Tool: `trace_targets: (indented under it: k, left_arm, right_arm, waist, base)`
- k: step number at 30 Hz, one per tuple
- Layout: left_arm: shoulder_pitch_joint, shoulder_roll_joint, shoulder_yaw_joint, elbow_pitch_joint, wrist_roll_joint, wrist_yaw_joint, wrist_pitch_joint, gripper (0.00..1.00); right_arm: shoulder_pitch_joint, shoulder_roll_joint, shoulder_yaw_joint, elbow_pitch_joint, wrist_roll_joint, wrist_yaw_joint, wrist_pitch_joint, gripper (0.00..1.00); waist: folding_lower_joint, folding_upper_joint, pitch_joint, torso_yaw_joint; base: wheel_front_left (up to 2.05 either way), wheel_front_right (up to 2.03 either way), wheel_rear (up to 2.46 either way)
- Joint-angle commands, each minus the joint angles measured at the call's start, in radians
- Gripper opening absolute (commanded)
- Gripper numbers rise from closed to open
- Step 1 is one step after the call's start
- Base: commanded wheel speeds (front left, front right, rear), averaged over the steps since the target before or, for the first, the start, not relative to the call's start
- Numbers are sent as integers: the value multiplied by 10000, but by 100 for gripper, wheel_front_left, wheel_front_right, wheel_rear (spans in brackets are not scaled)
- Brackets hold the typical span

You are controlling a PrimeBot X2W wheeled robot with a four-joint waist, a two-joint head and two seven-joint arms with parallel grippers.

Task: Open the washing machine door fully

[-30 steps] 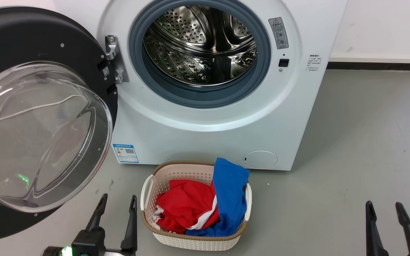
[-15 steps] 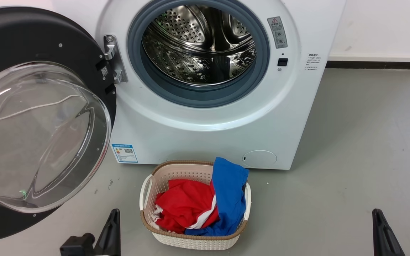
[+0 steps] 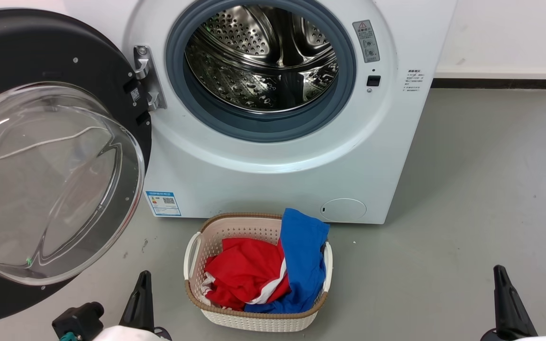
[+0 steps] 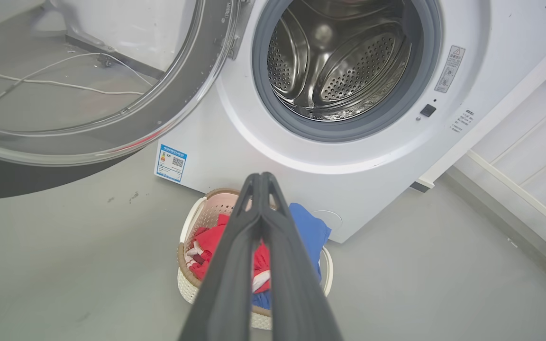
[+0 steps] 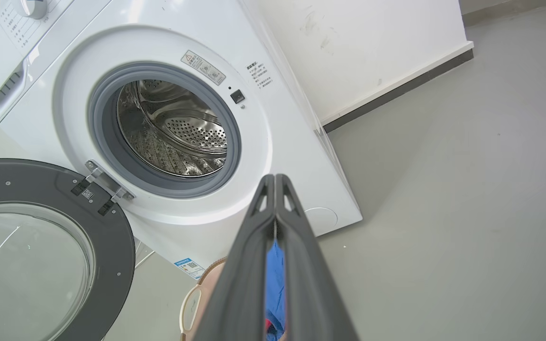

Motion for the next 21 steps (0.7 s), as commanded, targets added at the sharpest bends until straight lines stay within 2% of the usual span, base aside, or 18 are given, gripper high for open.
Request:
trace_targets:
  k: [1,21]
  left_arm:
    - [-299,18,62,-103,-369,-67,65,0]
    - [-778,8,341,99,-3464,-221,810,0]
  right_arm:
    - [-275,-102,21,-59,366,0,64,0]
    - [-996,-163,110,443,3236,0,739,0]
  waist:
    - [0,0,4,-6]
    - [0,0,69,-114]
  base:
    - [0,0,0]
    - [0,0,0]
